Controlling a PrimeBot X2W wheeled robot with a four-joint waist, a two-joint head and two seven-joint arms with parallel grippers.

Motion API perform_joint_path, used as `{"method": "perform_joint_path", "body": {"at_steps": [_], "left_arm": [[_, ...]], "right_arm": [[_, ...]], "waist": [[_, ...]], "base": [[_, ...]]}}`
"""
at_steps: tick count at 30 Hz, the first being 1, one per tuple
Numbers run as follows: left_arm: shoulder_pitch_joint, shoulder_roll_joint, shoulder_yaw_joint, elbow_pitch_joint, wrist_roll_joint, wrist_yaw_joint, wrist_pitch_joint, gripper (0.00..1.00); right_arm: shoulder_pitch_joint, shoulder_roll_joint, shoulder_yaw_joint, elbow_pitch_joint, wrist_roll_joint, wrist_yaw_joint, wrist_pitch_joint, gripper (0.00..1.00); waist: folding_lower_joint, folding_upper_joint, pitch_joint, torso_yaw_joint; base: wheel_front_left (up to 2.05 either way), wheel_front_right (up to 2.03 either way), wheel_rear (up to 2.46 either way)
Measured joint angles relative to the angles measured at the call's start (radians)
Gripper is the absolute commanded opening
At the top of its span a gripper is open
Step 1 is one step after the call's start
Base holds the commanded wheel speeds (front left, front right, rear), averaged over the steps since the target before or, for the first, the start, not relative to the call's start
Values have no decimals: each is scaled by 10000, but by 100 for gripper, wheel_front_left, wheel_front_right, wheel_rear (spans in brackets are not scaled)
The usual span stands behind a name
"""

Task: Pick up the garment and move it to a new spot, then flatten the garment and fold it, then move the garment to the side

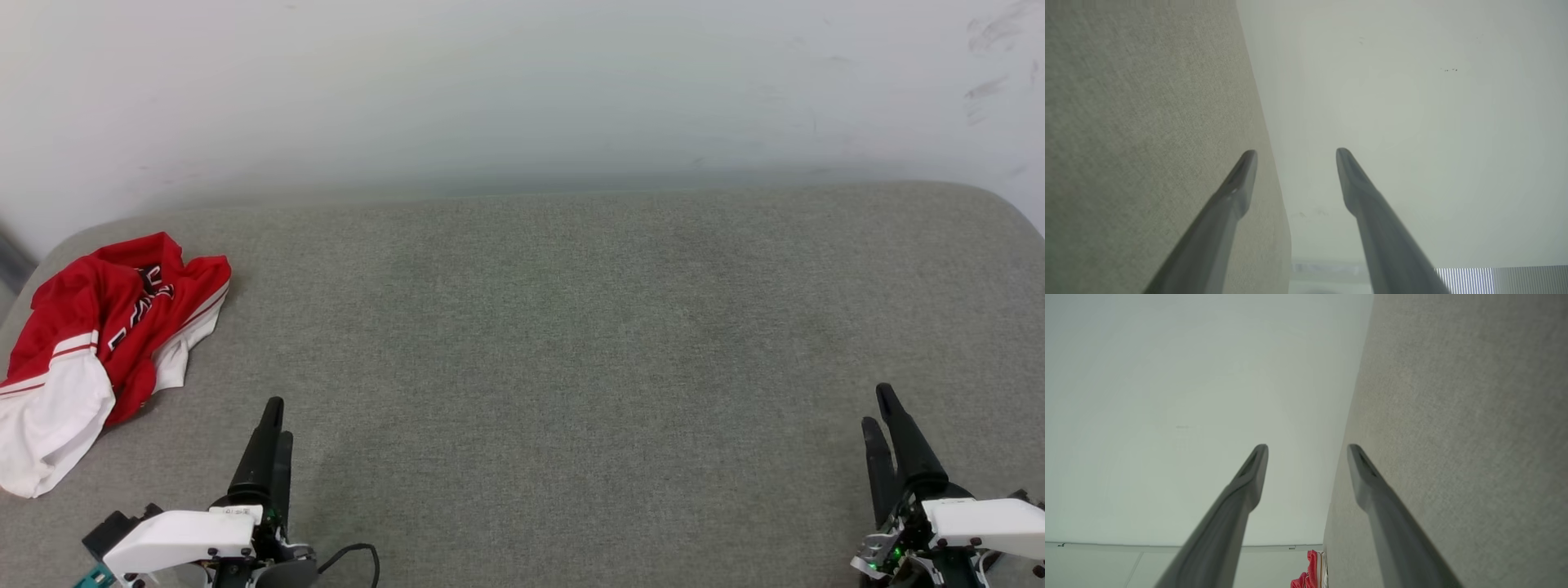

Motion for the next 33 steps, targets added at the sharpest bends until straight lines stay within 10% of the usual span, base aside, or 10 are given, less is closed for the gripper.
{"method": "perform_joint_path", "body": {"at_steps": [33], "left_arm": [[426,6,-717,-1680,6893,1879,-1275,100]], "right_arm": [[450,4,648,-1954,-7666,2,-1281,100]], "waist": [[0,0,95,6]], "base": [[0,0,0]]}}
